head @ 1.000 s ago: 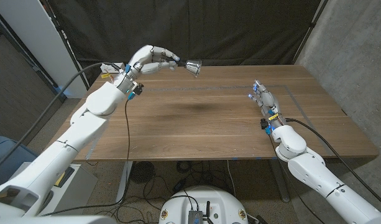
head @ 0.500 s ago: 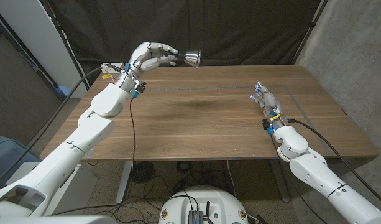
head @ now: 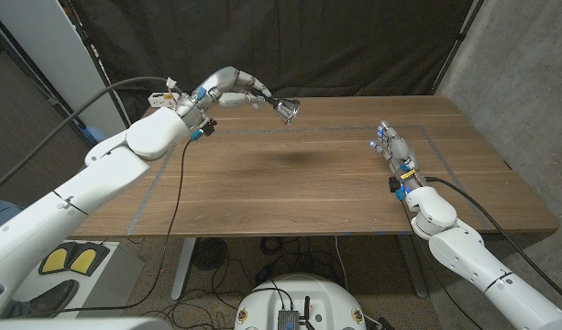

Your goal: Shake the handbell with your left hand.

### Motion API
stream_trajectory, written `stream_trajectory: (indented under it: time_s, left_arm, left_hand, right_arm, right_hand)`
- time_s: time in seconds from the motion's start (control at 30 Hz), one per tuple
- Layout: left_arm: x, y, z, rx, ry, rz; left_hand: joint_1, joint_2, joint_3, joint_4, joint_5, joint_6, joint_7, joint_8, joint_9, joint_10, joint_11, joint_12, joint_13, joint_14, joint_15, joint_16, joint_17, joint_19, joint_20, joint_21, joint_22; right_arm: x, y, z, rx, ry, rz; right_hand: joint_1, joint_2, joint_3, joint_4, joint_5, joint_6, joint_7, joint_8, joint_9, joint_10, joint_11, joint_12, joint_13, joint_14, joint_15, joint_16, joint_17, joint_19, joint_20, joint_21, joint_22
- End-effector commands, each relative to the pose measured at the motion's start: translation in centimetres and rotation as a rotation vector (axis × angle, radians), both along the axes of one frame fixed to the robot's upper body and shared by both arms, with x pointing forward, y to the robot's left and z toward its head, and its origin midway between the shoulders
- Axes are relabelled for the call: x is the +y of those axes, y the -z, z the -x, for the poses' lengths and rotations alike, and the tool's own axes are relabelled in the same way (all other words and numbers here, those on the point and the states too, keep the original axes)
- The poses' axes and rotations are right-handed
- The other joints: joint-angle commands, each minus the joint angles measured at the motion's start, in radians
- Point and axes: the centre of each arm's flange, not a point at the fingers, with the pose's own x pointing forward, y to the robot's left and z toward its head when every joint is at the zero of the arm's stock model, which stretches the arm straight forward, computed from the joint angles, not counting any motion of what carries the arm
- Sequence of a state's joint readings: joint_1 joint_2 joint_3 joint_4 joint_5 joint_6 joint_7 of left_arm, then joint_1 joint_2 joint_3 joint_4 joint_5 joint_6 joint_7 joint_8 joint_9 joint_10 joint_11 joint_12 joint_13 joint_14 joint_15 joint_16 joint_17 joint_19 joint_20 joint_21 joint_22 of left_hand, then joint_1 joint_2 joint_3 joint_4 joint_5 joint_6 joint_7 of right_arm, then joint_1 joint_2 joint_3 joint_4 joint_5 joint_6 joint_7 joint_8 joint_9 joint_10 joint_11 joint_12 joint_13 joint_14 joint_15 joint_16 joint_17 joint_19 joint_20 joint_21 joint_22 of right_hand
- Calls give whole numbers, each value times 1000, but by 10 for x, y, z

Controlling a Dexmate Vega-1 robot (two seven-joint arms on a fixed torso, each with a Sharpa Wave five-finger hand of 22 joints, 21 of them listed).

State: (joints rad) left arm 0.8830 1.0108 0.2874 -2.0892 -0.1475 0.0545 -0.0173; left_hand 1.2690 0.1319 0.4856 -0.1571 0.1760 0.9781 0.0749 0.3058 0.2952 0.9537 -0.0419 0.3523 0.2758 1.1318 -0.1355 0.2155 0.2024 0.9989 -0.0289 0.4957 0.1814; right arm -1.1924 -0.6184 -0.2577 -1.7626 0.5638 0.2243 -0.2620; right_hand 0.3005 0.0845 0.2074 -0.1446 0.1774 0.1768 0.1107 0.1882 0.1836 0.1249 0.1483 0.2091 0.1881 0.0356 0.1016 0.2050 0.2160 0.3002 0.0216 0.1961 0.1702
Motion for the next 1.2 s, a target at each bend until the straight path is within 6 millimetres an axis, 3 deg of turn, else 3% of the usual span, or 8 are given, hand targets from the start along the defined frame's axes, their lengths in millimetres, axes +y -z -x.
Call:
stream_trajectory:
  time_s: [0.03,0.33,0.7,1.2]
  left_arm:
    - [32,3,12,58,-573,-347]
    - [35,-4,41,-31,-928,-474]
    - [21,1,57,-357,-1509,-673]
    - [45,-22,71,-383,-1690,-704]
  left_hand:
    - [4,15,10,0,6,-4,0,2,5,16,-6,46,272,3,3,6,5,-6,4,2,3]
    - [1,16,11,1,7,-2,-3,2,5,14,-10,44,280,0,1,6,5,-12,3,3,3]
    - [-13,12,6,7,5,7,-22,3,2,22,-28,44,290,7,-13,11,6,-10,-8,8,4]
    - [-22,11,4,9,5,11,-33,2,-2,27,-35,41,299,6,-24,12,7,-11,-19,13,5]
  right_arm:
    - [-1,0,-2,2,-7,5]
    - [4,4,-9,10,-32,8]
    - [5,9,-14,25,-43,1]
    - [3,13,-21,40,-56,-9]
  right_hand:
    - [9,1,1,8,-1,5,3,0,3,4,4,3,3,4,5,4,3,4,3,-3,1]
    - [9,1,0,8,-1,5,3,0,3,3,3,3,3,4,5,4,3,4,4,-3,1]
    - [9,1,0,8,-1,4,3,0,3,4,3,3,3,5,5,4,3,5,4,-3,1]
    - [9,1,0,9,-1,4,4,0,3,5,4,3,3,6,6,4,3,6,4,-3,1]
